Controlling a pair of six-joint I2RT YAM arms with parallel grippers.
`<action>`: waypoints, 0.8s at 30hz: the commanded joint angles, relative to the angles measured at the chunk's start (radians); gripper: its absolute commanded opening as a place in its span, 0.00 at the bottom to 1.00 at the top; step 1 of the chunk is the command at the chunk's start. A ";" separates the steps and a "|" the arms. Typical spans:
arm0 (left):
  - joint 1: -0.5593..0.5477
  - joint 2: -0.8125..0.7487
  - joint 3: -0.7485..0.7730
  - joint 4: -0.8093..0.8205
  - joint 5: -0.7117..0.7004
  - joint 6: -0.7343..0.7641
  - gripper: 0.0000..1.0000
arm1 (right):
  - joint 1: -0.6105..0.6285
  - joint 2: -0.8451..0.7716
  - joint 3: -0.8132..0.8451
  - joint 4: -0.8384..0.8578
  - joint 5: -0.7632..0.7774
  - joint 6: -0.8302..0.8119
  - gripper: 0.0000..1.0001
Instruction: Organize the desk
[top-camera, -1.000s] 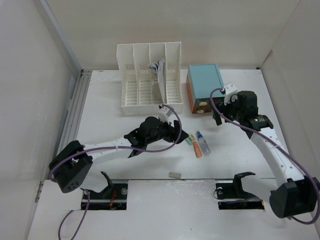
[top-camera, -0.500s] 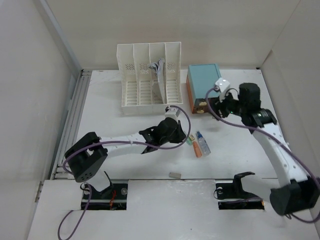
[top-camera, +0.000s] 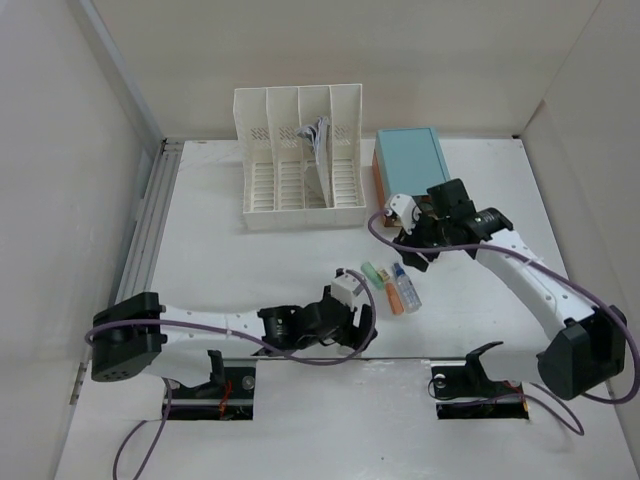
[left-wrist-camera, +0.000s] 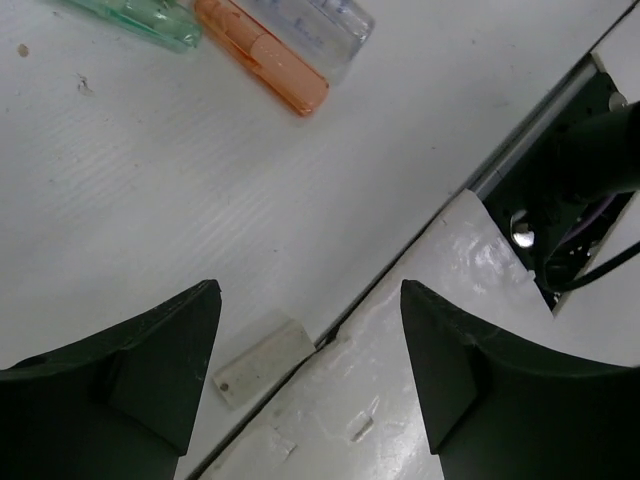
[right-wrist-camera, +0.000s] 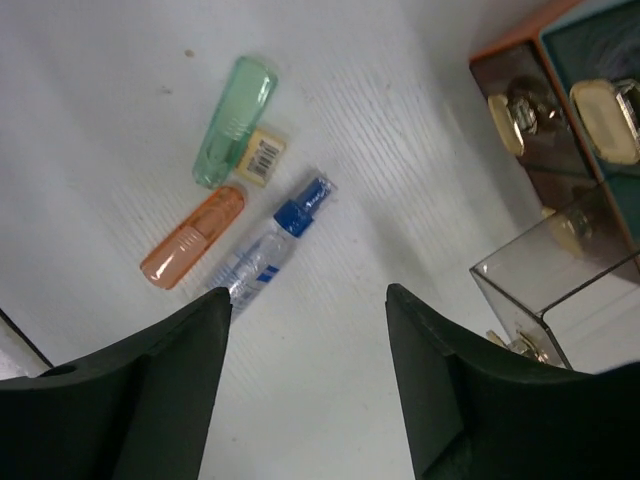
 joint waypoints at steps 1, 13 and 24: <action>-0.049 -0.065 -0.028 -0.005 -0.120 0.015 0.70 | 0.005 0.053 0.060 -0.070 0.124 0.010 0.68; -0.160 -0.108 -0.071 -0.036 -0.214 -0.017 0.73 | 0.062 0.269 0.144 -0.164 0.168 0.050 0.80; -0.160 -0.216 -0.149 -0.001 -0.232 -0.028 0.74 | 0.095 0.338 0.186 -0.225 0.178 0.098 0.80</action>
